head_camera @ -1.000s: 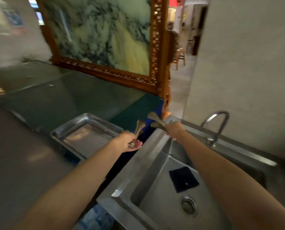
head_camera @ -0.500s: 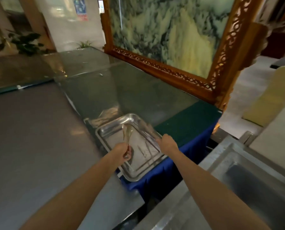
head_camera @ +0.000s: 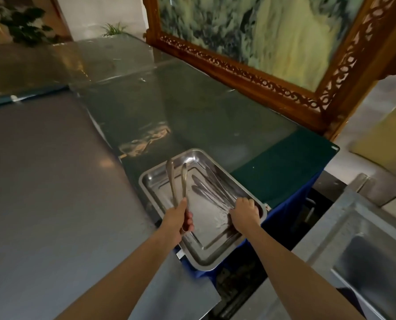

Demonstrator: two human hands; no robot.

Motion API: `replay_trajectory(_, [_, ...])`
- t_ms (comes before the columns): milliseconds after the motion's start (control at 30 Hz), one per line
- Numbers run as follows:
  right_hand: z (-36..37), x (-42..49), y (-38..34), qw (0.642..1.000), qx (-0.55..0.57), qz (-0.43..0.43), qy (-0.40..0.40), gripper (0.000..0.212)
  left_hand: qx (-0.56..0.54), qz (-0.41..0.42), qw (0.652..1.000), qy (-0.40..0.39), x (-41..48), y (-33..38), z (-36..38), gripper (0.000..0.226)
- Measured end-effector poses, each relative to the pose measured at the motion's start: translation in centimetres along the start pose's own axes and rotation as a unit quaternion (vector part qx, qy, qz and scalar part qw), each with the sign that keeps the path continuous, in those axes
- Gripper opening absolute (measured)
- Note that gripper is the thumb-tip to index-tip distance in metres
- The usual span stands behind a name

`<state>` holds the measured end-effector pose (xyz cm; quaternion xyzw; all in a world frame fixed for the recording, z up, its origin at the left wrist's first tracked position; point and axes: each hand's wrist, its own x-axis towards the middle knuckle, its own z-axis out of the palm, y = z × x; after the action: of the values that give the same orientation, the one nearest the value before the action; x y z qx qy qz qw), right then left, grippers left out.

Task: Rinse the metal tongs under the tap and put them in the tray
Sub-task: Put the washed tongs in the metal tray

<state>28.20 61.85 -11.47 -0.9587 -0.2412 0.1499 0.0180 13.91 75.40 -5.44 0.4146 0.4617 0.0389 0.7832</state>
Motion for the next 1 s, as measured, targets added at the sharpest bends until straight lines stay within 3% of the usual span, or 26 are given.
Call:
replay_trajectory(67, [0.0, 0.2, 0.0, 1.0, 0.004, 0.009, -0.001, 0.048, -0.01, -0.01, 1.0, -0.014, 0.4, -0.4, 0.5, 0.03])
replay_trajectory(133, [-0.5, 0.1, -0.4, 0.998, 0.008, -0.005, 0.055, 0.048, -0.012, -0.008, 1.0, -0.016, 0.7, -0.8, 1.1, 0.036])
replay_trajectory(200, [-1.2, -0.7, -1.7, 0.99, 0.087, -0.059, 0.097, 0.044, 0.012, 0.017, 1.0, -0.011, 1.1, -1.4, 1.7, 0.044])
replay_trajectory(300, [-2.1, -2.8, -4.8, 0.957, 0.249, -0.146, 0.033, 0.035, 0.057, 0.058, 0.996, -0.029, 1.4, -1.9, 2.9, 0.059])
replay_trajectory(400, [-2.1, -4.2, -5.7, 0.941, 0.28, -0.19, -0.014, 0.039, 0.029, 0.053, 0.996, -0.061, 1.3, -2.1, 3.6, 0.062])
replay_trajectory(533, [-2.6, -4.2, -4.2, 0.955, 0.208, -0.205, -0.046, 0.027, -0.014, 0.002, 0.997, -0.079, 1.4, -2.7, 3.1, 0.041])
replay_trajectory(700, [-0.8, -5.2, -3.5, 0.977, 0.138, -0.162, -0.017, 0.029, 0.012, -0.07, 0.997, -0.023, 1.7, -3.3, 3.5, 0.024])
replay_trajectory(900, [1.5, -6.4, -4.1, 0.993, 0.06, -0.103, 0.027, 0.03, 0.169, -0.077, 0.982, 0.02, 1.6, -3.8, 3.5, 0.016])
replay_trajectory(1000, [2.2, -6.9, -4.4, 0.995, 0.01, -0.09, 0.03, 0.033, 0.262, -0.008, 0.965, 0.004, 1.4, -3.9, 2.7, 0.032])
